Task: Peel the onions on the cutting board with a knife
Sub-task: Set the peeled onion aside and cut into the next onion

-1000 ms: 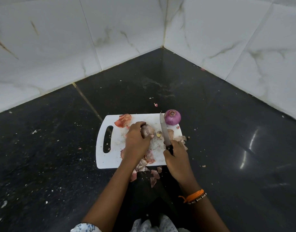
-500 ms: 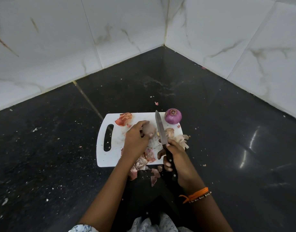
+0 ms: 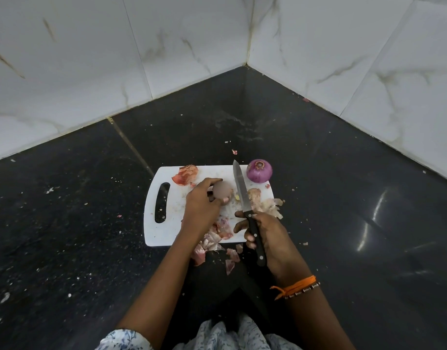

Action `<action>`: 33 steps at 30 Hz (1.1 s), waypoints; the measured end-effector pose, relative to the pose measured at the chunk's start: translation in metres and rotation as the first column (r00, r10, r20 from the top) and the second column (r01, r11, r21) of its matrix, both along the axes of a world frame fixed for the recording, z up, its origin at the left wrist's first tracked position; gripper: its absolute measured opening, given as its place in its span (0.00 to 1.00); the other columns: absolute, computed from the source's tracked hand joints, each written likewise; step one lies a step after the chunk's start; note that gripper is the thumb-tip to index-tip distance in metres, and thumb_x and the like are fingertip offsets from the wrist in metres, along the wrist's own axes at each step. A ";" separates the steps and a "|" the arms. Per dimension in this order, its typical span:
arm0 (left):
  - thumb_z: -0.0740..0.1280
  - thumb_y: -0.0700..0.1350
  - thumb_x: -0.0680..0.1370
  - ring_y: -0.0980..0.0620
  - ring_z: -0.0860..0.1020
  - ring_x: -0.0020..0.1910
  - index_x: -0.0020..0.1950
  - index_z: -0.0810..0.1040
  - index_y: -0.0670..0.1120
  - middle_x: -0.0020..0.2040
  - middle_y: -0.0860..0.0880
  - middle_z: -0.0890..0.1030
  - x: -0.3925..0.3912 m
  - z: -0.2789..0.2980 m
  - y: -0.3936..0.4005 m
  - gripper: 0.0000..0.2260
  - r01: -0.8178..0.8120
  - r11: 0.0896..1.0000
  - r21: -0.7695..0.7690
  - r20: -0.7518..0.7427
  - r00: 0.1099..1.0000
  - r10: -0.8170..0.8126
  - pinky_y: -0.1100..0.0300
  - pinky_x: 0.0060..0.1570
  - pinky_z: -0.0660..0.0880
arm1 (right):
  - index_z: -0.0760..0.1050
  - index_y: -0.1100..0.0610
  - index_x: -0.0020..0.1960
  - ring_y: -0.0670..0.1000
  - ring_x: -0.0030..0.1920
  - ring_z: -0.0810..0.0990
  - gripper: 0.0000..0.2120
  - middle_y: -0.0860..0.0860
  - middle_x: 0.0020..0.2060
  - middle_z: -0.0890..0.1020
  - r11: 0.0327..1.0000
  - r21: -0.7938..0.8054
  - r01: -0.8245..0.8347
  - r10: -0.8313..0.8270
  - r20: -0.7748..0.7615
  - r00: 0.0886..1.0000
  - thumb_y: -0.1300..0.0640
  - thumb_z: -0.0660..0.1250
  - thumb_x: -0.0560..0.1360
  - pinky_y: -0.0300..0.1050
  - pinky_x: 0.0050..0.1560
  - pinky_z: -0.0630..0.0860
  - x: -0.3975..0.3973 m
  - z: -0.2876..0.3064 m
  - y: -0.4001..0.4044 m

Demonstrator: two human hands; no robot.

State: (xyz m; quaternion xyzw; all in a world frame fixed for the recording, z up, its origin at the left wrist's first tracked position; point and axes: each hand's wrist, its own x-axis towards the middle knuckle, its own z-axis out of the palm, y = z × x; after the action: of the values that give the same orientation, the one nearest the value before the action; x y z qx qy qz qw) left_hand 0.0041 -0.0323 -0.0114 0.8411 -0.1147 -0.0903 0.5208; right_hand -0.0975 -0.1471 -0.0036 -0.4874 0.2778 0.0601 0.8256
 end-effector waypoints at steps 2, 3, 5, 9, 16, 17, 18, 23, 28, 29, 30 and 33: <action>0.71 0.40 0.73 0.53 0.74 0.60 0.62 0.76 0.46 0.62 0.50 0.78 0.000 -0.001 0.001 0.18 -0.009 1.000 0.008 0.017 1.000 0.008 0.65 0.56 0.70 | 0.75 0.60 0.55 0.45 0.25 0.68 0.14 0.53 0.32 0.79 0.984 -0.179 0.004 -0.003 0.004 1.000 0.59 0.52 0.81 0.37 0.23 0.65 -0.001 -0.002 0.003; 0.71 0.39 0.73 0.53 0.75 0.60 0.62 0.76 0.46 0.62 0.50 0.78 0.001 -0.001 0.001 0.17 -0.009 1.000 0.008 0.025 1.000 0.008 0.65 0.57 0.70 | 0.74 0.58 0.54 0.45 0.24 0.68 0.13 0.52 0.32 0.78 0.960 -0.280 0.001 0.002 0.010 1.000 0.59 0.52 0.82 0.37 0.23 0.65 -0.002 -0.003 0.006; 0.70 0.38 0.74 0.52 0.75 0.60 0.62 0.76 0.46 0.61 0.49 0.78 0.001 -0.001 0.001 0.16 -0.006 1.000 -0.001 0.033 0.999 0.006 0.66 0.57 0.69 | 0.73 0.54 0.52 0.43 0.23 0.67 0.11 0.51 0.31 0.75 0.886 -0.463 -0.014 0.027 0.022 0.999 0.58 0.52 0.83 0.36 0.24 0.64 -0.003 -0.004 0.010; 0.69 0.38 0.75 0.56 0.75 0.57 0.62 0.77 0.45 0.60 0.49 0.79 0.002 -0.001 0.001 0.16 -0.012 1.000 -0.011 0.037 0.999 0.012 0.78 0.49 0.67 | 0.70 0.54 0.52 0.46 0.29 0.66 0.09 0.51 0.31 0.70 0.607 -0.790 -0.088 0.144 0.001 0.990 0.58 0.51 0.83 0.34 0.27 0.62 -0.002 -0.004 0.017; 0.69 0.36 0.74 0.59 0.74 0.51 0.62 0.78 0.43 0.58 0.47 0.80 0.004 -0.002 0.000 0.16 -0.010 1.000 -0.005 0.077 0.997 0.011 0.83 0.44 0.67 | 0.66 0.60 0.57 0.45 0.31 0.69 0.07 0.48 0.34 0.73 0.193 -0.960 -0.202 0.206 -0.161 0.965 0.62 0.53 0.81 0.34 0.28 0.62 0.001 0.000 0.030; 0.69 0.35 0.74 0.59 0.75 0.51 0.61 0.78 0.43 0.57 0.47 0.81 0.004 -0.002 -0.001 0.16 -0.007 1.000 -0.002 0.082 0.997 0.007 0.83 0.44 0.67 | 0.65 0.60 0.57 0.48 0.34 0.71 0.07 0.51 0.37 0.75 0.156 -0.963 -0.220 0.192 -0.189 0.963 0.63 0.53 0.80 0.37 0.32 0.64 0.002 0.001 0.032; 0.69 0.35 0.74 0.59 0.75 0.50 0.61 0.78 0.43 0.57 0.47 0.81 0.004 -0.002 -0.001 0.16 -0.005 1.000 0.002 0.083 0.997 0.004 0.83 0.44 0.66 | 0.65 0.59 0.57 0.52 0.36 0.74 0.08 0.53 0.40 0.76 0.135 -0.962 -0.238 0.179 -0.213 0.961 0.64 0.53 0.79 0.42 0.35 0.65 0.002 0.002 0.035; 0.69 0.35 0.73 0.58 0.75 0.52 0.62 0.78 0.44 0.57 0.48 0.80 0.002 -0.004 -0.003 0.17 -0.012 0.999 0.036 0.099 0.995 0.008 0.80 0.47 0.67 | 0.64 0.59 0.56 0.58 0.43 0.79 0.08 0.54 0.43 0.77 0.110 -0.952 -0.286 0.167 -0.266 0.949 0.66 0.53 0.77 0.46 0.37 0.67 0.008 0.008 0.038; 0.68 0.34 0.73 0.51 0.77 0.57 0.62 0.77 0.44 0.58 0.47 0.80 0.001 -0.003 -0.004 0.17 -0.019 0.999 0.048 0.091 0.996 0.014 0.68 0.56 0.69 | 0.63 0.61 0.59 0.60 0.46 0.80 0.11 0.57 0.46 0.78 0.109 -0.942 -0.318 0.158 -0.299 0.941 0.66 0.52 0.78 0.46 0.37 0.68 0.010 0.014 0.042; 0.68 0.34 0.73 0.51 0.77 0.57 0.62 0.77 0.44 0.58 0.47 0.80 0.001 -0.003 -0.004 0.18 -0.019 0.999 0.051 0.091 0.996 0.015 0.67 0.56 0.70 | 0.63 0.61 0.60 0.59 0.46 0.80 0.11 0.57 0.46 0.78 0.102 -0.940 -0.325 0.153 -0.308 0.939 0.66 0.52 0.78 0.45 0.37 0.68 0.011 0.015 0.043; 0.68 0.34 0.74 0.51 0.77 0.57 0.62 0.77 0.44 0.58 0.47 0.80 0.001 -0.003 -0.004 0.18 -0.022 0.998 0.055 0.091 0.996 0.016 0.67 0.56 0.70 | 0.62 0.61 0.60 0.59 0.47 0.80 0.11 0.57 0.47 0.79 0.093 -0.938 -0.333 0.147 -0.318 0.937 0.66 0.52 0.78 0.45 0.37 0.68 0.012 0.015 0.044; 0.67 0.34 0.74 0.50 0.77 0.57 0.63 0.77 0.44 0.59 0.46 0.80 0.002 -0.003 -0.004 0.17 -0.038 0.997 0.072 0.087 0.996 0.032 0.65 0.56 0.70 | 0.60 0.62 0.65 0.59 0.49 0.80 0.15 0.58 0.49 0.79 0.073 -0.932 -0.354 0.141 -0.342 0.929 0.65 0.51 0.79 0.44 0.39 0.68 0.016 0.016 0.044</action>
State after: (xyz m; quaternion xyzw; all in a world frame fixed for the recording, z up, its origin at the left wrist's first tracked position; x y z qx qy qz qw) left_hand 0.0058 -0.0367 -0.0145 0.8648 -0.1189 -0.0491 0.4854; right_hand -0.0810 -0.1032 0.0126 -0.9415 0.2259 0.0404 0.2470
